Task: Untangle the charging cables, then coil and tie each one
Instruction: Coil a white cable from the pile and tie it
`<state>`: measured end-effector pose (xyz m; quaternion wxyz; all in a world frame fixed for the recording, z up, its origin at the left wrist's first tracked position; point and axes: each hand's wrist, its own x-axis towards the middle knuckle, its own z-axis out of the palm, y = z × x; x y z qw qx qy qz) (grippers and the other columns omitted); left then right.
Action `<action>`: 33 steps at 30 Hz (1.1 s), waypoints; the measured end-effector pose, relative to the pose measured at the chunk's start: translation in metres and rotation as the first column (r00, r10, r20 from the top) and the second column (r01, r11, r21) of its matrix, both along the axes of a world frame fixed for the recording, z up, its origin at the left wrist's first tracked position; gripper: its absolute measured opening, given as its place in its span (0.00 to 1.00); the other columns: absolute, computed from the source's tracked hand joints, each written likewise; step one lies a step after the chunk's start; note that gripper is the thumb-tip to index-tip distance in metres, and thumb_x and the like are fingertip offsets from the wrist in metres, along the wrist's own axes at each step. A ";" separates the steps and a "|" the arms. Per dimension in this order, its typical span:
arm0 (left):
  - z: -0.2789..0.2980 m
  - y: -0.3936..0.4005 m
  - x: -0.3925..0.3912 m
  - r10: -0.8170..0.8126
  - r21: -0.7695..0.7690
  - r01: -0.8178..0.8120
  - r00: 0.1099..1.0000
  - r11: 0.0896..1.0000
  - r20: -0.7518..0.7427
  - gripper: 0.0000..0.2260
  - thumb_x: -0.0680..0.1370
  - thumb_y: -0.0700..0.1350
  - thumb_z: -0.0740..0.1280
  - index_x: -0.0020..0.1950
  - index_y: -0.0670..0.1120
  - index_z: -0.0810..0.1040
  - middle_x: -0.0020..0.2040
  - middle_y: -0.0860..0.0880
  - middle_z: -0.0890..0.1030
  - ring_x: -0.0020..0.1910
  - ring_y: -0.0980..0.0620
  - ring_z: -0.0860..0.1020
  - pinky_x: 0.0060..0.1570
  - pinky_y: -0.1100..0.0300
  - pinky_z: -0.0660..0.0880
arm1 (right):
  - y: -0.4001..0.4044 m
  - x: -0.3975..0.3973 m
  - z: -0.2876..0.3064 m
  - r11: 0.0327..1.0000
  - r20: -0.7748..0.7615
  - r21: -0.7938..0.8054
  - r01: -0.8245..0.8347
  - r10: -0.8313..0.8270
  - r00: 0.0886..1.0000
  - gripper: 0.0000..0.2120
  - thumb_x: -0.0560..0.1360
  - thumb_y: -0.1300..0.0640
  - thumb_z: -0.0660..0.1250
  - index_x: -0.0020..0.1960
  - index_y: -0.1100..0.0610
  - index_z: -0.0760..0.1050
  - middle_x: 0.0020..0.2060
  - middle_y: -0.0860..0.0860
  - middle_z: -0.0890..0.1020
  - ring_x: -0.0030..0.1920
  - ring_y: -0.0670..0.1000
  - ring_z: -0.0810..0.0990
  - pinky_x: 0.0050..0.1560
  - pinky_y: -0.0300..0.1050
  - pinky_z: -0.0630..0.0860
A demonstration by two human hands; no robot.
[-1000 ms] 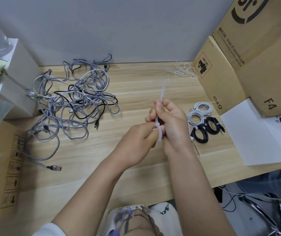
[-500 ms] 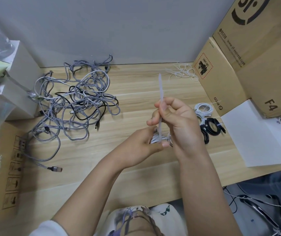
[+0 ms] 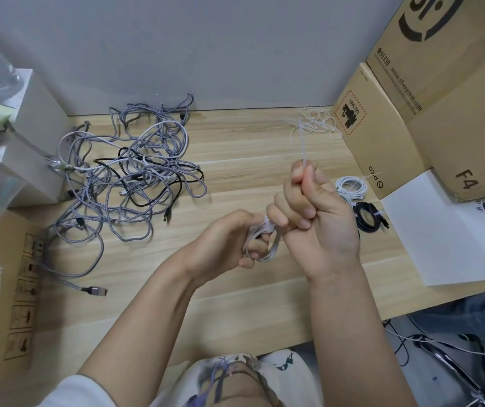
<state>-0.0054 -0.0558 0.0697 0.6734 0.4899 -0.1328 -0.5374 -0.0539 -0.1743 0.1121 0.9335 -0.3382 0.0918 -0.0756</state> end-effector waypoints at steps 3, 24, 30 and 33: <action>-0.001 -0.004 -0.002 0.030 -0.002 -0.030 0.998 1.000 0.053 0.15 0.74 0.59 0.57 0.34 0.56 0.78 0.34 0.52 0.63 0.29 0.58 0.62 0.33 0.59 0.52 | -0.001 -0.002 -0.002 0.991 0.067 -0.128 -0.048 0.057 0.996 0.09 0.73 0.56 0.62 0.36 0.55 0.76 0.21 0.44 0.62 0.20 0.41 0.61 0.28 0.39 0.57; 0.000 -0.018 -0.016 0.352 -0.041 -0.404 0.735 0.914 0.579 0.04 0.69 0.39 0.53 0.35 0.45 0.65 0.32 0.52 0.67 0.31 0.67 0.69 0.33 0.76 0.67 | 0.020 -0.005 0.000 0.697 0.012 -0.690 -0.196 0.282 0.959 0.12 0.73 0.65 0.61 0.35 0.50 0.74 0.26 0.39 0.75 0.29 0.38 0.70 0.35 0.31 0.67; -0.011 -0.015 0.001 0.290 0.029 -0.412 0.689 0.911 0.664 0.16 0.74 0.32 0.58 0.29 0.47 0.62 0.22 0.60 0.72 0.25 0.65 0.70 0.27 0.74 0.63 | 0.015 -0.007 -0.001 0.753 0.034 -0.642 -0.145 0.217 0.976 0.07 0.68 0.55 0.64 0.34 0.46 0.78 0.26 0.42 0.75 0.28 0.40 0.68 0.33 0.32 0.65; -0.021 -0.011 0.006 0.198 0.080 -0.369 0.656 0.926 0.728 0.12 0.78 0.47 0.57 0.36 0.47 0.71 0.34 0.55 0.77 0.38 0.53 0.76 0.40 0.59 0.71 | 0.002 -0.011 0.001 0.768 0.009 -0.632 -0.103 0.140 0.990 0.06 0.67 0.53 0.65 0.31 0.48 0.77 0.24 0.44 0.72 0.26 0.45 0.65 0.31 0.41 0.59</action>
